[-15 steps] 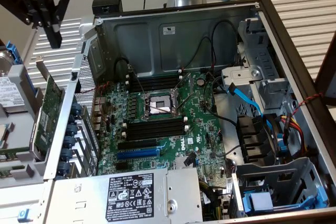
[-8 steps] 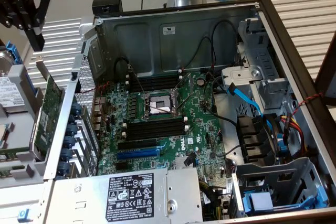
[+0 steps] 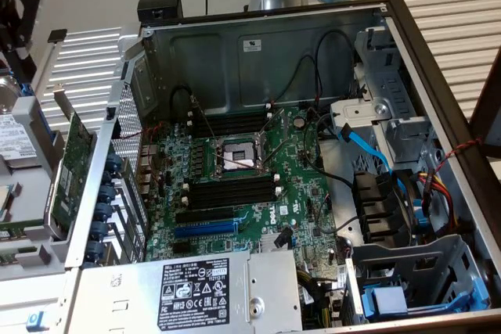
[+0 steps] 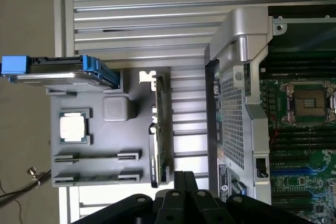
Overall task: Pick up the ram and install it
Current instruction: 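Reach for the ram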
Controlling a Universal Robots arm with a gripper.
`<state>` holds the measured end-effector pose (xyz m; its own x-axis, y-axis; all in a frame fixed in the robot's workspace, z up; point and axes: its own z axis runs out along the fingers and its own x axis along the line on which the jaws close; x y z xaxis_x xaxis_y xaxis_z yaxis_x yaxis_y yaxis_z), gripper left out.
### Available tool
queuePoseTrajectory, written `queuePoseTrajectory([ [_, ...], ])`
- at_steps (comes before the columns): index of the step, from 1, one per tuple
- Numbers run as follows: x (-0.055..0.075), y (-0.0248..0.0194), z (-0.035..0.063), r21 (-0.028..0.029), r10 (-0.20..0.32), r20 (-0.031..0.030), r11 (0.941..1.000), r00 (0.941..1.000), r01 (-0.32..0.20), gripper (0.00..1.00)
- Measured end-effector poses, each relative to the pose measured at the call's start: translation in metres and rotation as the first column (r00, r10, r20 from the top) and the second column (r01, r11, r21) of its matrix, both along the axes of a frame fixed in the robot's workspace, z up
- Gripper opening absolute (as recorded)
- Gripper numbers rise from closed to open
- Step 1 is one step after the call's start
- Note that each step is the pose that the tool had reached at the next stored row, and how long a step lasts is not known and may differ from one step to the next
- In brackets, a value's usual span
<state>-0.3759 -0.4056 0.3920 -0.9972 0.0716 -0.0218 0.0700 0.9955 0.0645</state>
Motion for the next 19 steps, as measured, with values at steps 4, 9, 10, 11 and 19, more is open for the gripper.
queuePoseTrajectory([
  [4, -0.018, -0.0058, -0.0002, 0.0017, 0.0, 0.0001, 1.0, 1.0, 0.0, 0.11],
  [9, -0.035, -0.0101, -0.0011, 0.0029, 0.0, -0.0007, 1.0, 1.0, 0.0, 0.11],
  [10, -0.038, -0.0102, -0.0014, 0.0029, 0.0, -0.0014, 1.0, 1.0, 0.0, 0.11],
  [11, -0.04, -0.0101, -0.0017, 0.0029, 0.0, -0.0026, 1.0, 1.0, 0.0, 0.11],
  [19, -0.059, -0.0101, -0.0038, 0.0029, 0.0, -0.0337, 1.0, 0.9994, 0.0, 0.11],
])
